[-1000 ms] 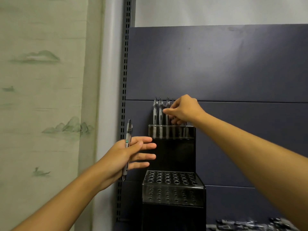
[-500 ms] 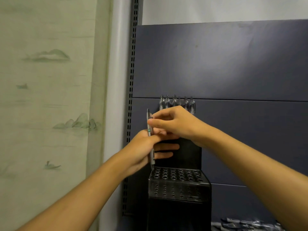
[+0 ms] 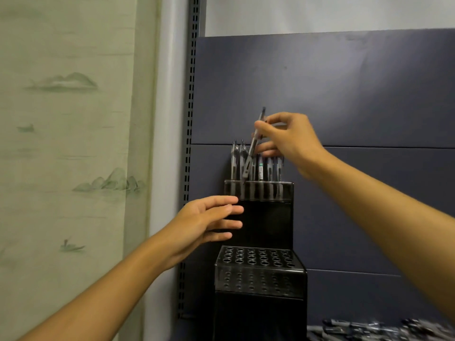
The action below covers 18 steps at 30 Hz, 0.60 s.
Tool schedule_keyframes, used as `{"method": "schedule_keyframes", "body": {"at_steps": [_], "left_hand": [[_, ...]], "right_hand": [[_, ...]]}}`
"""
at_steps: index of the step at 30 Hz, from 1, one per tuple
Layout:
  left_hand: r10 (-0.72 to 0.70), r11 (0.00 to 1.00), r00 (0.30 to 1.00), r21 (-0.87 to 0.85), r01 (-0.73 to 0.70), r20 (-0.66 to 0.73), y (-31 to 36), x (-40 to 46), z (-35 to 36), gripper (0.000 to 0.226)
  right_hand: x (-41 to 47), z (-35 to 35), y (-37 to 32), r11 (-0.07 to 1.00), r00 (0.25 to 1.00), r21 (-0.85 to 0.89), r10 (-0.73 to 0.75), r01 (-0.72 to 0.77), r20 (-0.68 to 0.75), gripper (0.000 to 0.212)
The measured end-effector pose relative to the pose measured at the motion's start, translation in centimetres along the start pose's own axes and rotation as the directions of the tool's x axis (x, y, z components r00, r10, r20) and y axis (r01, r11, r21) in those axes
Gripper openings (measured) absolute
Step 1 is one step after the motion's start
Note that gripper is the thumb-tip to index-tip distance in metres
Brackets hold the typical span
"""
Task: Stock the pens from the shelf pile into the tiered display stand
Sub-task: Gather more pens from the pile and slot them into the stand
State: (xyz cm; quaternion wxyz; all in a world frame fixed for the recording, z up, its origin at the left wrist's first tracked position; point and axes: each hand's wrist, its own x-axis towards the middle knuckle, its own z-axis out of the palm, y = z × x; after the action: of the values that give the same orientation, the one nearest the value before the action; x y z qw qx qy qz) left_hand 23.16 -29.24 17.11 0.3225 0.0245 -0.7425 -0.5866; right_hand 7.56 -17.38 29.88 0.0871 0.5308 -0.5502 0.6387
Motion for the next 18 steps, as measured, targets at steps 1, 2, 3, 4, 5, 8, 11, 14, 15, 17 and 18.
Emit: {"method": "schedule_keyframes", "body": {"at_steps": [1,2,3,4,5,8,11,14,15,17,18], "left_hand": [[-0.005,1.0,1.0,0.008,0.005,-0.011,-0.1,0.0,-0.2,0.026],[-0.011,1.0,1.0,0.009,0.011,-0.025,-0.2,0.0,-0.4,0.025],[-0.015,1.0,0.999,0.008,0.016,-0.038,-0.2,0.0,-0.5,0.025],[-0.018,1.0,0.999,0.008,0.019,-0.047,-0.2,-0.1,-0.6,0.024],[-0.019,1.0,0.998,0.012,0.02,-0.051,-0.2,-0.1,-0.6,0.023],[-0.02,0.999,0.998,0.026,0.021,-0.056,-0.1,-0.1,-0.8,0.023],[-0.025,0.999,0.998,0.031,0.027,-0.061,-0.2,-0.2,-0.9,0.022],[-0.016,0.999,0.998,0.043,0.019,-0.067,-0.4,-0.3,-0.8,0.021],[-0.005,0.998,0.997,0.056,0.009,-0.074,-0.4,-0.4,-0.7,0.021],[0.037,0.995,0.994,0.098,-0.027,-0.101,-0.5,-0.5,-0.6,0.021],[0.059,0.992,0.991,0.115,-0.046,-0.116,-0.6,-0.6,-0.5,0.02]], "right_hand": [[0.7,-0.5,0.2,1.0,0.999,-0.009,0.011,-0.012,-0.042,0.022],[1.3,-1.0,0.5,1.0,0.996,-0.022,0.021,-0.023,-0.082,0.022],[1.7,-1.5,0.8,0.999,0.993,-0.037,0.028,-0.032,-0.115,0.022],[2.1,-1.9,1.0,0.998,0.99,-0.053,0.033,-0.041,-0.138,0.022],[2.3,-2.2,1.3,0.997,0.988,-0.066,0.037,-0.048,-0.152,0.022],[2.3,-2.6,2.0,0.991,0.985,-0.114,0.048,-0.067,-0.163,0.022],[1.8,-2.2,2.7,0.985,0.988,-0.153,0.052,-0.075,-0.145,0.022],[1.3,-1.4,3.1,0.979,0.993,-0.183,0.067,-0.084,-0.097,0.023],[1.2,-1.1,3.2,0.978,0.994,-0.191,0.073,-0.087,-0.078,0.024],[1.0,-0.6,3.5,0.969,0.997,-0.234,0.063,-0.072,-0.046,0.024],[0.9,-0.4,3.7,0.963,0.998,-0.265,0.048,-0.056,-0.036,0.023]]}}
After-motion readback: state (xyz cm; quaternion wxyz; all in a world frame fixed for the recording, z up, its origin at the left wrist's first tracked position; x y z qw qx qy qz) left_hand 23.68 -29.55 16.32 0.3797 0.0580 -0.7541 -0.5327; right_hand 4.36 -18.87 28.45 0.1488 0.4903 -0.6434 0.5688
